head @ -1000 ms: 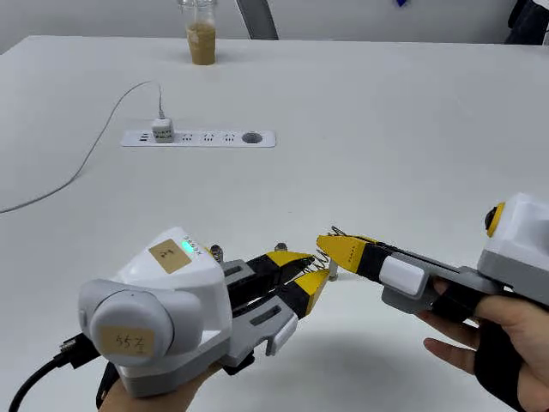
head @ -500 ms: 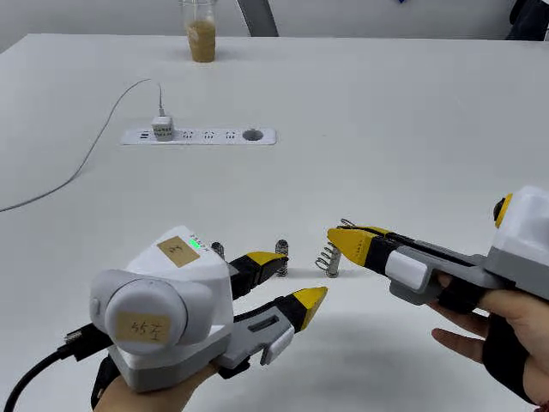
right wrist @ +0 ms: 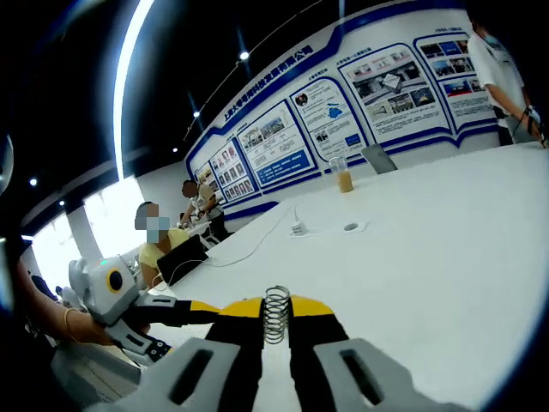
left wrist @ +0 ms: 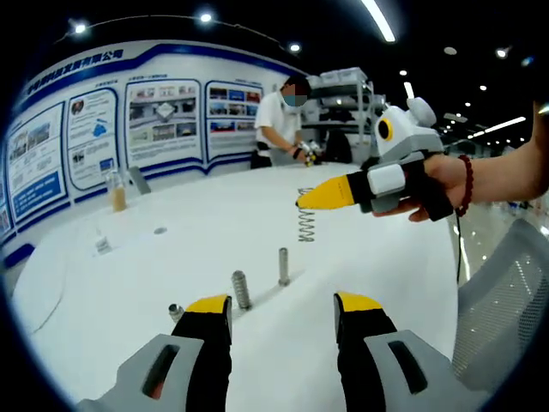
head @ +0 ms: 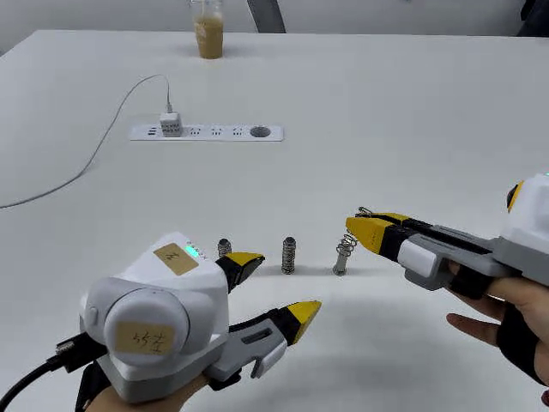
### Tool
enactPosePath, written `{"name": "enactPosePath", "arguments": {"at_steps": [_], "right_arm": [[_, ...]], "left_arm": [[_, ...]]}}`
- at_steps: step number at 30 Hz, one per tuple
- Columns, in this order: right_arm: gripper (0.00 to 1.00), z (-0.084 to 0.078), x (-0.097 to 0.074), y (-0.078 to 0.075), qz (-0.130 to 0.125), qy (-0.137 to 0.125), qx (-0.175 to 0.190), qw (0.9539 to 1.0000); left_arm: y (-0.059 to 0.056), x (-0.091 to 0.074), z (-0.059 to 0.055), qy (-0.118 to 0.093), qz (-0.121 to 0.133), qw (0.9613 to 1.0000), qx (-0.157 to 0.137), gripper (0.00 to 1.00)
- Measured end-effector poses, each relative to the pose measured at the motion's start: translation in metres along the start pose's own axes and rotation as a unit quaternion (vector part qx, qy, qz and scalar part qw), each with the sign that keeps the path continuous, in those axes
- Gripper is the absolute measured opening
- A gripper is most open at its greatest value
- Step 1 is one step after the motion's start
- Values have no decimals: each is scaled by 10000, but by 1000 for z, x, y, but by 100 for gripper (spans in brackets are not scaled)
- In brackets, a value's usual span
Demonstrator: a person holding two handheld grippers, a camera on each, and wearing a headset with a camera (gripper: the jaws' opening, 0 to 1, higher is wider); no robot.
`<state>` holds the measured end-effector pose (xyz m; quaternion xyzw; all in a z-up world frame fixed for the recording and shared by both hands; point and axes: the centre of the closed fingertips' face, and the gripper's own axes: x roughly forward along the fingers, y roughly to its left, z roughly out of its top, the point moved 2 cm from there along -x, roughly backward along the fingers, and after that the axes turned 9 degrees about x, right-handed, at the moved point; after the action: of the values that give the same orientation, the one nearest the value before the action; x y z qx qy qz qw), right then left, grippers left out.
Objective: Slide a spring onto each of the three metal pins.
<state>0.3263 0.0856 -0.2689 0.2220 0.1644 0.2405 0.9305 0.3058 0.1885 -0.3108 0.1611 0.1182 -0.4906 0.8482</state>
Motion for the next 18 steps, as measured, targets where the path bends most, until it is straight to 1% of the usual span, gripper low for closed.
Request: {"name": "enactPosePath", "arguments": {"at_steps": [2,3,7,10,13,15,18], "right_arm": [[11,0,2,-1,1,11,-53,10000],[11,1,3,-1,1,14,-70,10000],[11,1,7,-6,-53,40,-187,9998],[11,1,9,-10,-98,56,-277,9996],[11,1,12,-14,-121,72,-477,9988],[11,1,14,-17,-139,74,-507,9986],[11,1,17,-22,-191,76,-571,9982]], "left_arm": [[2,-2,-2,14,76,9999,134,55],[2,-3,-2,22,87,9999,135,56],[5,-6,-5,37,156,9999,60,58],[8,-8,-8,106,219,9997,70,60],[12,-11,-10,146,328,9993,36,67],[14,-14,-12,136,379,9992,-28,69],[16,-15,-16,207,409,9989,-33,74]]}}
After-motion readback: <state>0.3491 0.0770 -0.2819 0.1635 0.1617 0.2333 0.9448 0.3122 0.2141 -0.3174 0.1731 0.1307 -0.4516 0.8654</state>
